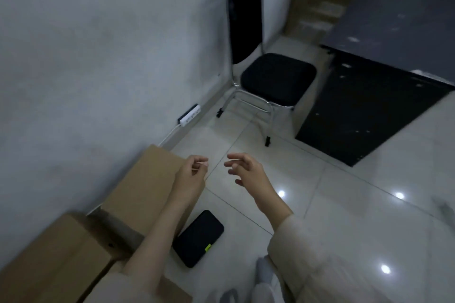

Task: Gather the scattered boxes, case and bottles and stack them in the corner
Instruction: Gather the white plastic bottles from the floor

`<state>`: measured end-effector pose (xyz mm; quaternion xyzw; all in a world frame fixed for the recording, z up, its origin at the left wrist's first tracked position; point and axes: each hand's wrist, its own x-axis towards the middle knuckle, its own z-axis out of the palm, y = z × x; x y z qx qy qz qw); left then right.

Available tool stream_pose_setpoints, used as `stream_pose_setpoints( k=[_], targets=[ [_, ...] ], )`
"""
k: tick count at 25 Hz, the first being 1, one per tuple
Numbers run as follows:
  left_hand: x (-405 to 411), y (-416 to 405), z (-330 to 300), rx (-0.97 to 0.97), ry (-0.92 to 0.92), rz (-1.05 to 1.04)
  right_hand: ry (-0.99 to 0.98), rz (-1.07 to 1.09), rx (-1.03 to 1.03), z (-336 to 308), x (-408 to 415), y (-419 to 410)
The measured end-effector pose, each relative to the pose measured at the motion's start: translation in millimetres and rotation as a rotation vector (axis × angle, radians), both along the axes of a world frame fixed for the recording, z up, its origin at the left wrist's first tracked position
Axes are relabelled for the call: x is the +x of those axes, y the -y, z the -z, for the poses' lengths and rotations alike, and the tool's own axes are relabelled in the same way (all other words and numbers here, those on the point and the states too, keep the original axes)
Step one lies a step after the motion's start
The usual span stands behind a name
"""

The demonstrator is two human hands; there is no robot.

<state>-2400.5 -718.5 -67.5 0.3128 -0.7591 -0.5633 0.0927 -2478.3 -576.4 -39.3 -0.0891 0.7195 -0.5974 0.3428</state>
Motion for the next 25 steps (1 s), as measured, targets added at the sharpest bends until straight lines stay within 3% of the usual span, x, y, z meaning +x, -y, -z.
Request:
stream_pose_setpoints(
  k=[3, 12, 25],
  targets=[
    [-7.9, -56.2, -25.5, -0.034, 0.014, 0.191, -0.003, 0.113, 0.016, -25.8, 23.9, -69.8],
    [-8.7, -288.4, -56.5, -0.099, 0.003, 0.695, -0.044, 0.786, 0.024, -43.8, 116.4, -336.0],
    [176.8, -605.7, -42.2, -0.104, 0.006, 1.265, 0.069, 1.479, 0.071, -3.9, 422.6, -612.3]
  ],
)
